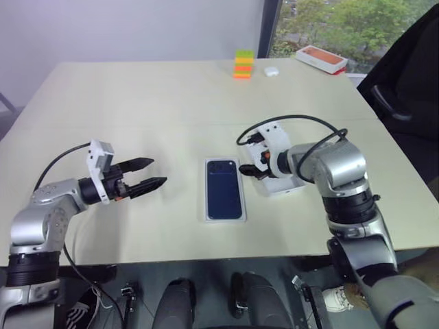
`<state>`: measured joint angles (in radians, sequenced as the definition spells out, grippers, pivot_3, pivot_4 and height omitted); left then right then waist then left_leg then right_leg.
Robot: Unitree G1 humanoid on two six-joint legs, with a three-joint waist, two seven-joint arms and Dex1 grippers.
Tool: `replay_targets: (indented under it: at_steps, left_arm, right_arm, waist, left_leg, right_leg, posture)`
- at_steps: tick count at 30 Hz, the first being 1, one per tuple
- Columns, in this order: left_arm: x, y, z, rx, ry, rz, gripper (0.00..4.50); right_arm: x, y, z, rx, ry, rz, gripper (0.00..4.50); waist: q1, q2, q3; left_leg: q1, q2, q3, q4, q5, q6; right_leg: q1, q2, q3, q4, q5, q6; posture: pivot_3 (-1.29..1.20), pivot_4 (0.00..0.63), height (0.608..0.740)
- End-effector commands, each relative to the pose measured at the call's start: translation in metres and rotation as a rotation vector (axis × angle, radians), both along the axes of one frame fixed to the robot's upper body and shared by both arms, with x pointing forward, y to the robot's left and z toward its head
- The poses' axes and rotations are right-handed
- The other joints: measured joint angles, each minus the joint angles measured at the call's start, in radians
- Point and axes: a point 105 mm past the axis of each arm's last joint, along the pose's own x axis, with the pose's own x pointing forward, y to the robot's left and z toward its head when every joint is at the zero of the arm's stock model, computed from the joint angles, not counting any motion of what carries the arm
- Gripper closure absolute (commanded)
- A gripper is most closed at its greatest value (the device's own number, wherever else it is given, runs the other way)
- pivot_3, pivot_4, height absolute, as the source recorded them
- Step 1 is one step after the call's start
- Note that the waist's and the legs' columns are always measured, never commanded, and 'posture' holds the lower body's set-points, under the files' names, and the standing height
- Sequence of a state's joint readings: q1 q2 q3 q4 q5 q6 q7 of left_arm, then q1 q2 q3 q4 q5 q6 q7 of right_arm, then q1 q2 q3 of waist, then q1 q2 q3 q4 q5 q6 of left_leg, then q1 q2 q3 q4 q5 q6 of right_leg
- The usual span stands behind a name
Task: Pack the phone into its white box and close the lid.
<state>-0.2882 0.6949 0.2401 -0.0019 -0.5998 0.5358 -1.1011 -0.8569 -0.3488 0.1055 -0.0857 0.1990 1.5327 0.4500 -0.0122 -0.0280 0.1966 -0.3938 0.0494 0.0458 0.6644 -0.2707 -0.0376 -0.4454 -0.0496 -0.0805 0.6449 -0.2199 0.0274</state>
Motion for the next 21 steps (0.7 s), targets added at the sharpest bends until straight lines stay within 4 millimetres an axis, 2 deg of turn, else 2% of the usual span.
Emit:
replay_targets:
  at_steps: [1,8,16,21]
  left_arm:
    - [0.001,-0.006,0.009,0.004,-0.044,-0.008,0.0]
    - [0.003,-0.012,0.008,-0.008,-0.04,-0.011,0.0]
    - [0.005,-0.013,0.007,-0.009,-0.038,-0.001,0.0]
    - [0.005,-0.015,0.005,-0.016,-0.028,0.003,0.0]
  right_arm:
    - [0.002,-0.003,0.016,0.047,0.002,-0.054,0.03]
    - [0.01,-0.014,0.014,-0.006,-0.002,-0.158,0.03]
    - [0.012,-0.01,0.01,-0.009,0.019,-0.177,0.03]
    - [0.013,-0.005,0.015,-0.01,0.014,-0.146,0.03]
  waist:
    - [0.0,0.0,0.0]
    - [-0.002,0.0,0.0]
    - [-0.003,0.0,0.0]
    - [-0.003,0.0,0.0]
  left_leg:
    - [0.0,0.0,0.0,0.0,0.0,0.0]
    - [0.0,0.0,0.0,0.0,0.0,0.0]
    - [0.0,0.0,0.0,0.0,0.0,0.0]
    - [-0.001,0.0,0.0,0.0,0.0,0.0]
  right_leg:
    - [0.0,0.0,0.0,0.0,0.0,0.0]
    - [0.0,0.0,0.0,0.0,0.0,0.0]
    - [0.0,0.0,0.0,0.0,0.0,0.0]
    - [-0.001,0.0,0.0,0.0,0.0,0.0]
  posture:
    - [0.0,0.15,0.74]
    - [0.0,0.15,0.74]
    - [0.0,0.15,0.74]
    - [0.0,0.15,0.74]
